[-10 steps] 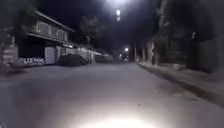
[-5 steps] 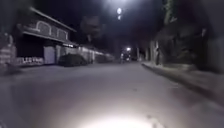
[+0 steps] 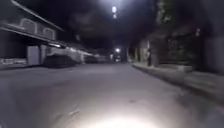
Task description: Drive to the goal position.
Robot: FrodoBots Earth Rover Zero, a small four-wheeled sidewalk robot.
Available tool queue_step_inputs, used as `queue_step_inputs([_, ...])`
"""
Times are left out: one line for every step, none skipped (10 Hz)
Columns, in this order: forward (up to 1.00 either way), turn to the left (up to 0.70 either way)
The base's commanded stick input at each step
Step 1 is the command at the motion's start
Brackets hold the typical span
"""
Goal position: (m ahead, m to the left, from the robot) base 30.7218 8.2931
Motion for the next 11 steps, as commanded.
queue_step_inputs([1.00, 0.00])
queue_step_inputs([1.00, 0.00])
queue_step_inputs([1.00, 0.00])
queue_step_inputs([1.00, 0.00])
queue_step_inputs([1.00, 0.00])
queue_step_inputs([1.00, 0.00])
queue_step_inputs([1.00, 0.00])
queue_step_inputs([1.00, -0.05])
queue_step_inputs([1.00, -0.16])
queue_step_inputs([1.00, -0.17])
queue_step_inputs([1.00, 0.00])
